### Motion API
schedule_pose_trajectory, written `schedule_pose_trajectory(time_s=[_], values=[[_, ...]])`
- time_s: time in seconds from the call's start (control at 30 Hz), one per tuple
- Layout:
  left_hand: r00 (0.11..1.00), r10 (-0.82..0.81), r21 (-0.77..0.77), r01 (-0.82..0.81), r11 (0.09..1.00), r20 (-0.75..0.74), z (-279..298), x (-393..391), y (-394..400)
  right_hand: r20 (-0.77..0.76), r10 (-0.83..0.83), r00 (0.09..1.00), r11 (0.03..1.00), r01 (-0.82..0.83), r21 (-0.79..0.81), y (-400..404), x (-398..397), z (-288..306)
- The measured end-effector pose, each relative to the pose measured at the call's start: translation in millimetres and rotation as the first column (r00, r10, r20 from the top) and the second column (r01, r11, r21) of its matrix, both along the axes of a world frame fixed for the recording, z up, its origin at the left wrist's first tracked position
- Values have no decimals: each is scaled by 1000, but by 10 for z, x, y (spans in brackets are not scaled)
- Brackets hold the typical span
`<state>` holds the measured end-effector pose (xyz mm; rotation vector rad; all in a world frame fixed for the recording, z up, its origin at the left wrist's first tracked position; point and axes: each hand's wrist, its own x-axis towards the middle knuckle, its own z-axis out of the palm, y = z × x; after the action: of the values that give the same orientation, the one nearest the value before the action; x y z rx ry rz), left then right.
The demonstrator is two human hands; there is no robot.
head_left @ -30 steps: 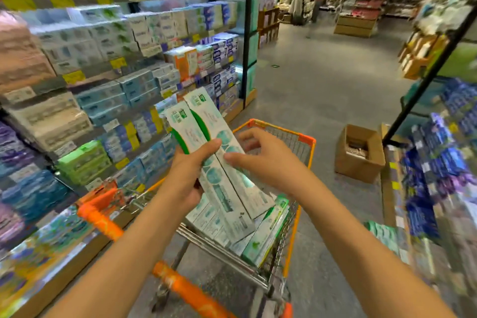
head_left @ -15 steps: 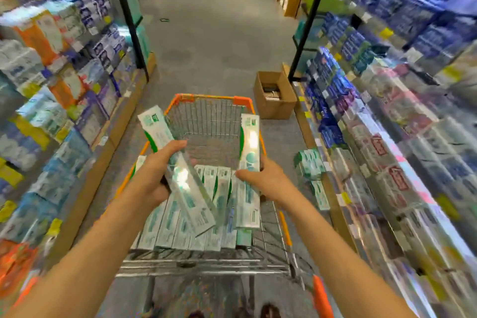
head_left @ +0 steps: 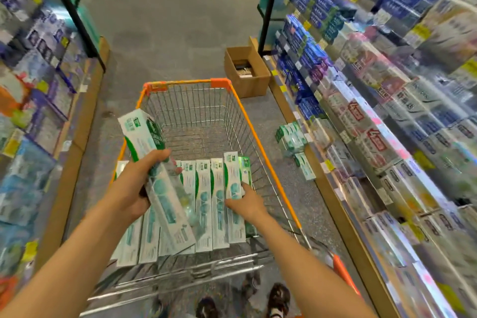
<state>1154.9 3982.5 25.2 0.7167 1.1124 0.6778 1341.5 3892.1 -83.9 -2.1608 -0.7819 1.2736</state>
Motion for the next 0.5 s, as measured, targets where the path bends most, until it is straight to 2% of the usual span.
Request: schedule_pose_trajectory(time_s=[0.2,0.4,0.47,0.5], values=[[1000,-2,-11,1,1000,-25,-56,-16,-11,22,24,999,998,-22,-53,85,-4,-120],[1000,-8,-57,8,998,-8,-157,122,-56,25,129,991,979,-123,-165,164,77,-133],[1000,-11,-56,11,998,-12,-185,225,-100,114,155,981,980,-138,-145,203,89,-30],[1000,-3,-43,2,999,-10,-190,278,-116,130,116,985,992,-108,-72,217,75,106]])
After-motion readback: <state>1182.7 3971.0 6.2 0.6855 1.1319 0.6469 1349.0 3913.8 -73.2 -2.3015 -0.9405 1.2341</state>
